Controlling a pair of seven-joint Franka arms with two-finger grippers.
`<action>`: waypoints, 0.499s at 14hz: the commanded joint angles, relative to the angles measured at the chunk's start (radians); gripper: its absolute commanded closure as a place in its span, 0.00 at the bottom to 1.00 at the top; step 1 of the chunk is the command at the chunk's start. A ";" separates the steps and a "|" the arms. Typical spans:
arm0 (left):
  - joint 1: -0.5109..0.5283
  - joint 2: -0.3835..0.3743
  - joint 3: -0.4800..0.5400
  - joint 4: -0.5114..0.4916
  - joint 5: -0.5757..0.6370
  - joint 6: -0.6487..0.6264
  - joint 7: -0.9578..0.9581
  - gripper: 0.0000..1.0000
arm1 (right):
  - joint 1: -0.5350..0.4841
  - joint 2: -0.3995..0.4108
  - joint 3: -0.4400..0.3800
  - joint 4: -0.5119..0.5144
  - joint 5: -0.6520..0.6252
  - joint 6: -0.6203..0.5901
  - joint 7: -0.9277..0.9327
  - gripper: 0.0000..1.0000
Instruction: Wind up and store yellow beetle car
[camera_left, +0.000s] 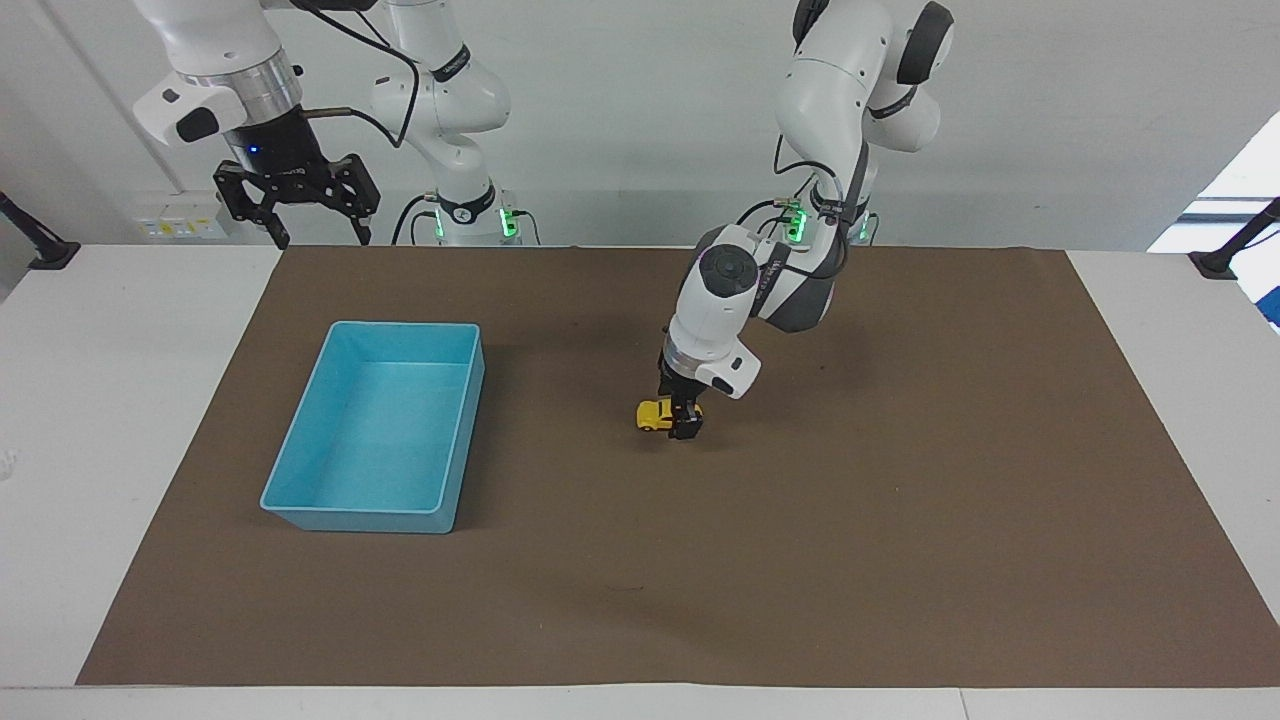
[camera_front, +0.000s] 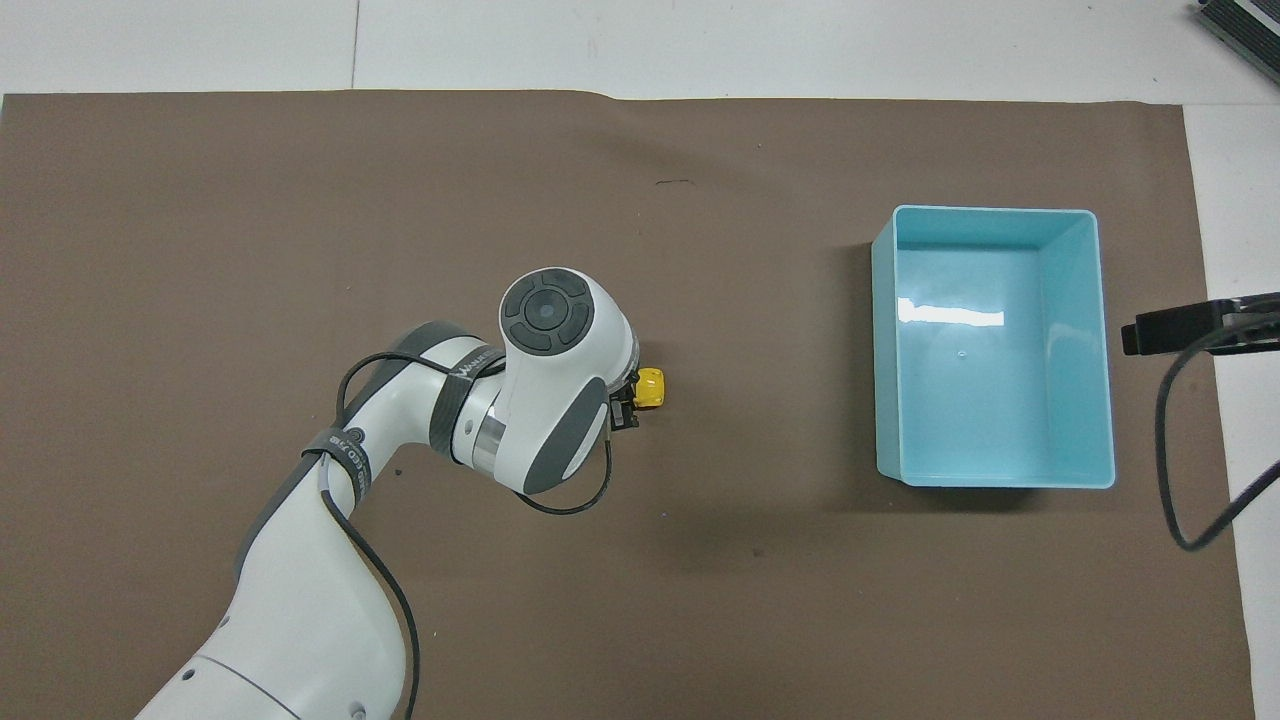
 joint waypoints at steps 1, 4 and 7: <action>-0.020 0.001 0.018 -0.015 -0.017 0.015 -0.007 0.25 | -0.006 -0.009 0.001 0.002 0.008 -0.016 0.018 0.00; -0.020 -0.004 0.018 -0.029 -0.017 0.008 -0.006 0.44 | -0.006 -0.009 0.001 0.002 0.008 -0.016 0.018 0.00; -0.020 -0.004 0.018 -0.030 -0.017 0.009 0.017 1.00 | -0.006 -0.009 0.001 0.004 0.008 -0.016 0.018 0.00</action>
